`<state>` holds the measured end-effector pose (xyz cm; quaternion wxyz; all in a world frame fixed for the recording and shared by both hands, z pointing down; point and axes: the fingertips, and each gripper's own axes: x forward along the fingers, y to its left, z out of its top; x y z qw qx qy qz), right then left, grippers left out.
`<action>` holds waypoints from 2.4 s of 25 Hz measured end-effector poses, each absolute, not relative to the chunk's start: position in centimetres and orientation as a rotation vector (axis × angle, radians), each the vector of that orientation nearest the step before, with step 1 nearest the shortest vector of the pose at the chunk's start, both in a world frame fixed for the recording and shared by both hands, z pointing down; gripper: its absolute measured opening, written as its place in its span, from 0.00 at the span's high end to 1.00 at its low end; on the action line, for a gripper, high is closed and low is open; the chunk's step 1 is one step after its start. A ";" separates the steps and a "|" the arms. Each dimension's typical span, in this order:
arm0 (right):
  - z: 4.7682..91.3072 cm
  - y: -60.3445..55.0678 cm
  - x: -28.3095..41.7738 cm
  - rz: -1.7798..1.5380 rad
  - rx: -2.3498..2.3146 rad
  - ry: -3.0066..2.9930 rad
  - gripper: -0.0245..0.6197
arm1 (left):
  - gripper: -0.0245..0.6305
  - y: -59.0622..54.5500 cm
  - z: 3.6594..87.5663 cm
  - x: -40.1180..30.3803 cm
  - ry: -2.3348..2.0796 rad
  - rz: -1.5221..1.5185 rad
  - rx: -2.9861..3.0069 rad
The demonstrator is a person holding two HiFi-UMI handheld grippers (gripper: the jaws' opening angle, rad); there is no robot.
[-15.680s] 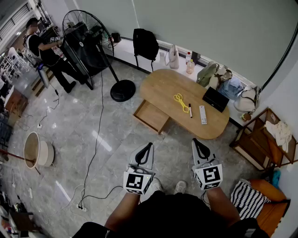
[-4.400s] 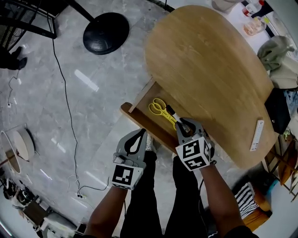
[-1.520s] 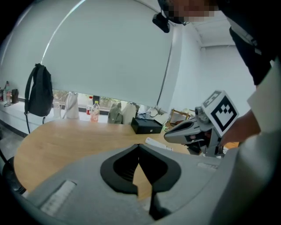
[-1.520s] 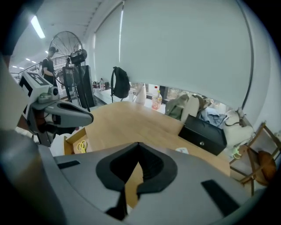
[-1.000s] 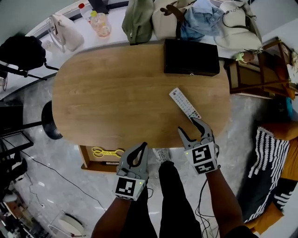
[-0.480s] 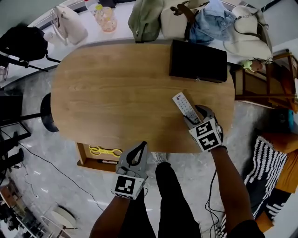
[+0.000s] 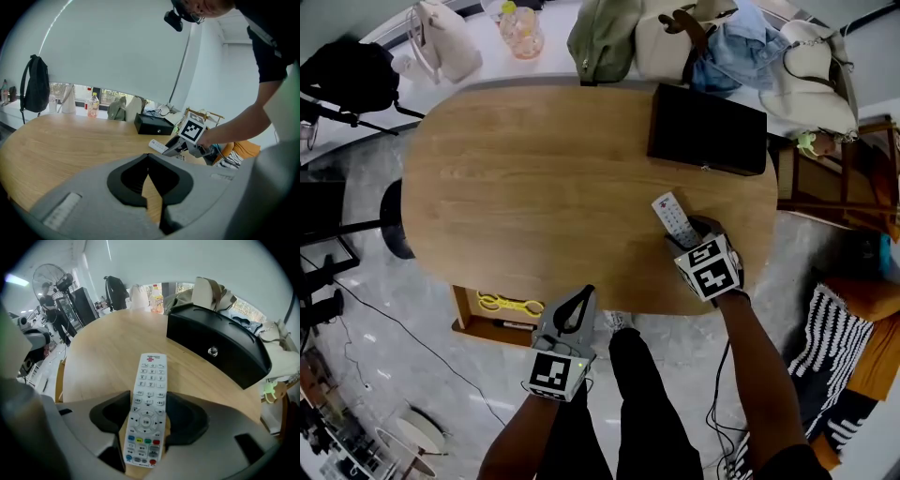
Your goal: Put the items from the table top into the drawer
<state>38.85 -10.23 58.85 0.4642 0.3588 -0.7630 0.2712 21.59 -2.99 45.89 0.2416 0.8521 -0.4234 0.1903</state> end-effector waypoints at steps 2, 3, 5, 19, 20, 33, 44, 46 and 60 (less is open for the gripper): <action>58.9 -10.3 39.0 0.656 0.880 -1.877 0.60 | 0.94 -2.9 46.0 21.6 -1.156 0.528 2.326; 58.8 -10.2 39.0 0.651 0.876 -1.876 0.60 | 0.94 -2.9 46.0 21.6 -1.157 0.532 2.329; 58.5 -10.2 39.1 0.640 0.875 -1.875 0.61 | 0.94 -3.0 45.9 21.5 -1.165 0.532 2.333; 50.7 -7.6 30.4 0.401 0.822 -2.031 0.61 | 0.94 -0.5 45.2 15.5 -1.326 0.462 2.249; 50.3 -6.9 29.2 0.388 0.803 -2.044 0.61 | 0.94 0.1 45.2 14.4 -1.343 0.461 2.241; 49.3 2.3 10.4 0.256 0.567 -2.154 0.61 | 0.94 8.3 47.5 -0.1 -1.536 0.396 2.058; 56.0 11.4 -0.9 0.222 0.347 -2.133 0.61 | 0.94 16.5 49.5 -10.4 -1.632 0.373 1.910; 57.5 12.0 -2.4 0.195 0.316 -2.122 0.61 | 0.94 17.5 49.9 -11.8 -1.645 0.362 1.890; 67.7 9.7 -8.1 -0.026 0.316 -1.991 0.61 | 0.94 21.5 52.2 -16.6 -1.688 0.296 1.813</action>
